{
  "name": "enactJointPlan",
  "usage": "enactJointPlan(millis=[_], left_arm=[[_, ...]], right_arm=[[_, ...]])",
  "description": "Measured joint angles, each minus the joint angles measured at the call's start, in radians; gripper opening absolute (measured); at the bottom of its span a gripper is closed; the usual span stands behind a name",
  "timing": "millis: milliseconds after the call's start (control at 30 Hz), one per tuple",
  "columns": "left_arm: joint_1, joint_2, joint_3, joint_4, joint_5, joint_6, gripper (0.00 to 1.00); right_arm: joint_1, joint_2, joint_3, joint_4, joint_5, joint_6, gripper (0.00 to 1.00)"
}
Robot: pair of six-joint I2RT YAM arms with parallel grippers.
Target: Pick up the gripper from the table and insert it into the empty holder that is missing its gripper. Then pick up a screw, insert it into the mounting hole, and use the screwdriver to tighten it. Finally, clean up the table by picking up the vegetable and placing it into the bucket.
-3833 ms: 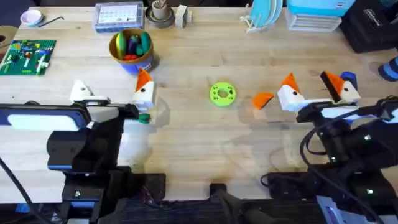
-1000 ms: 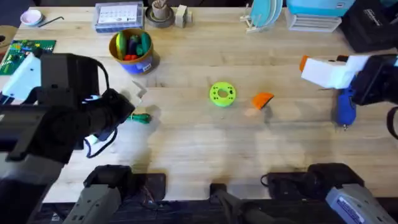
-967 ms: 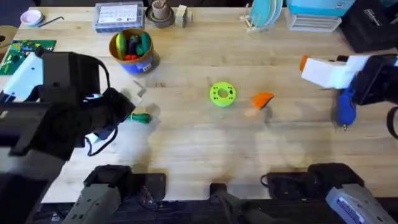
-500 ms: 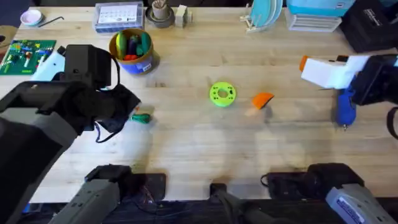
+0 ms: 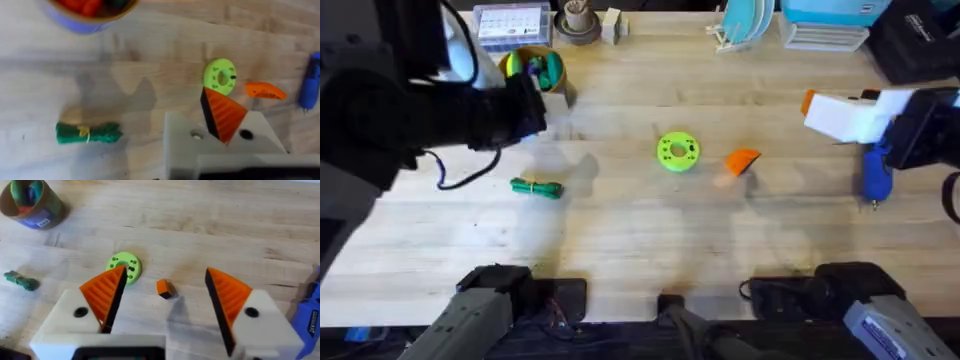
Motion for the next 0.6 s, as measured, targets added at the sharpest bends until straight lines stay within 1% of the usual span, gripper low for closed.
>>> enactJointPlan(millis=[33, 67, 133, 167, 233, 267, 333, 367, 400, 467, 567, 600], left_arm=[[0.0, 0.0, 0.02, 0.003, 0.049, 0.068, 0.04], [0.0, 0.0, 0.036, 0.007, 0.088, 0.121, 0.11], [-0.001, 0.0, 0.063, 0.018, 0.156, 0.198, 0.381], [-0.001, 0.0, 0.073, 0.027, 0.189, 0.226, 0.54], [-0.001, 0.0, 0.082, 0.053, 0.253, 0.265, 0.837], [-0.001, 0.0, 0.082, 0.067, 0.294, 0.277, 0.956], [-0.001, 0.0, 0.082, 0.084, 0.361, 0.299, 0.993], [-0.001, 0.0, 0.082, 0.095, 0.397, 0.306, 0.984], [-0.001, 0.0, 0.082, 0.109, 0.425, 0.313, 0.942], [-0.001, 0.0, 0.082, 0.129, 0.472, 0.325, 0.754], [-0.001, 0.0, 0.082, 0.134, 0.509, 0.331, 0.312], [-0.001, 0.0, 0.082, 0.134, 0.518, 0.333, 0.148]], right_arm=[[0.0, 0.0, 0.0, 0.0, 0.0, 0.0, 0.994], [0.0, 0.0, 0.0, 0.0, 0.0, 0.0, 0.995], [0.0, 0.0, 0.0, 0.0, 0.0, 0.0, 0.994], [0.0, 0.0, 0.0, 0.0, 0.0, 0.0, 0.994], [0.0, 0.0, 0.0, 0.0, 0.0, 0.0, 0.994], [0.0, 0.0, 0.0, 0.0, 0.0, 0.0, 0.994], [0.0, 0.0, 0.0, -0.001, 0.0, 0.0, 0.994], [0.0, 0.0, 0.0, 0.0, 0.0, 0.0, 0.994], [0.0, 0.0, 0.0, 0.0, 0.0, 0.0, 0.994], [0.0, 0.0, 0.0, -0.001, 0.0, 0.0, 0.994], [0.0, 0.0, 0.0, -0.001, 0.0, 0.0, 0.994], [0.0, 0.0, 0.0, -0.001, 0.0, 0.0, 0.994]])
